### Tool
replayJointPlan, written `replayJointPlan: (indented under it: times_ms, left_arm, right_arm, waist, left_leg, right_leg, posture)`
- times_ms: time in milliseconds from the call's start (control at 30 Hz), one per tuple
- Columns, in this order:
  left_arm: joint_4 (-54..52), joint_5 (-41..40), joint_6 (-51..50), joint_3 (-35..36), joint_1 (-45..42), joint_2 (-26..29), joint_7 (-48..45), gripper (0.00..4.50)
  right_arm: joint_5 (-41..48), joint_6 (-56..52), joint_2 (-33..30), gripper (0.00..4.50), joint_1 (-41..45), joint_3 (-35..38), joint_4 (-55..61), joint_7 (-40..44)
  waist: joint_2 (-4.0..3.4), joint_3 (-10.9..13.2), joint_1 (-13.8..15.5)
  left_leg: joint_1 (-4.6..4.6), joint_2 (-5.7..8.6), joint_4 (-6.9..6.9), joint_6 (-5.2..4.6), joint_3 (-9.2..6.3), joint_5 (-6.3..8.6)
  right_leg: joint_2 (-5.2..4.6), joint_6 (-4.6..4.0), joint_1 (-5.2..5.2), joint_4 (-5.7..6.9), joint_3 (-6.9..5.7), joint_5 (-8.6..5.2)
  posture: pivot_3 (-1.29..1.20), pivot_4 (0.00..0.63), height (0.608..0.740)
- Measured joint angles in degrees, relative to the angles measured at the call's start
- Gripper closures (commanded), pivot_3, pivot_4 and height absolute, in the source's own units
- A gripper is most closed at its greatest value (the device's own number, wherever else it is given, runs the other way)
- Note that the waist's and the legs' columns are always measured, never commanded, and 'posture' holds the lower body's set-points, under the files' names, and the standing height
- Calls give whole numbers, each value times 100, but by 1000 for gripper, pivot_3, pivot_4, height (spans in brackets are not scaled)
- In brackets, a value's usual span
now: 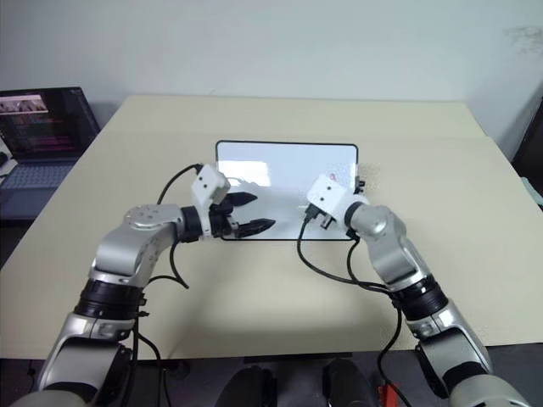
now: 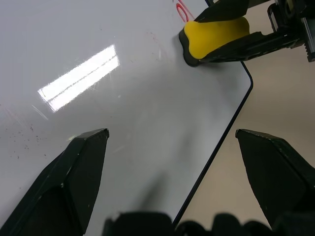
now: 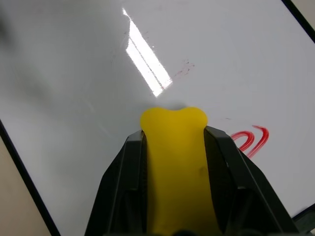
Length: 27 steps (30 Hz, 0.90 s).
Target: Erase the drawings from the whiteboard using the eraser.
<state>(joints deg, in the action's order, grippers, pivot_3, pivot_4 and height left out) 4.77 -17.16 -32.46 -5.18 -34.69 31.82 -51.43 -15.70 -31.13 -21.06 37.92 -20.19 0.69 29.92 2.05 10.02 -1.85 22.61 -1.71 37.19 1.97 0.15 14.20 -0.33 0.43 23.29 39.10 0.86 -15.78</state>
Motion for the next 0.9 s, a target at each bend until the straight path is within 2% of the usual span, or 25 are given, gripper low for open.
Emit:
replayJointPlan:
  times_ms: [133, 267, 500, 633, 900]
  left_arm:
    - [-3, -1, 0, -1, 0, -1, -29, 0]
    - [-3, 0, 0, -1, 0, -1, -40, 0]
    - [-7, -2, 0, -1, 0, -4, -39, 0]
    - [-6, -2, 0, -1, 0, -4, -41, 0]
    - [-6, -2, 0, -1, 0, -3, -49, 0]
  right_arm:
    - [-161, 235, 28, 3245, 283, 242, -375, -649]
    - [-225, 346, -36, 3245, 369, 415, -479, -834]
    - [-90, 49, -113, 3245, -41, 28, 63, 193]
    - [-100, -34, -105, 3245, -122, -119, 120, 344]
    - [-223, 225, -80, 3246, 263, 308, -373, -544]
  waist:
    - [0, 0, 4]
    - [0, 0, 6]
    - [1, -1, -6]
    - [1, -1, -4]
    - [1, -1, 5]
  left_leg:
    - [2, 1, 6, 0, 2, -3]
    - [8, 0, 1, 0, 1, -2]
    - [0, -2, -2, -1, 1, -1]
    - [-3, -2, 5, -2, 1, -3]
    - [2, -1, 10, -8, 1, -8]
  right_leg:
    - [0, 0, 0, 0, 2, 3]
    - [0, -1, 2, -6, 1, 2]
    - [1, -1, -1, -4, 1, 2]
    - [5, 0, -3, -2, 2, 4]
    - [5, 0, -5, -5, 3, 10]
  posture:
    - [0, 150, 740]
    - [0, 150, 740]
    - [0, 150, 740]
    - [0, 150, 740]
    - [0, 150, 740]
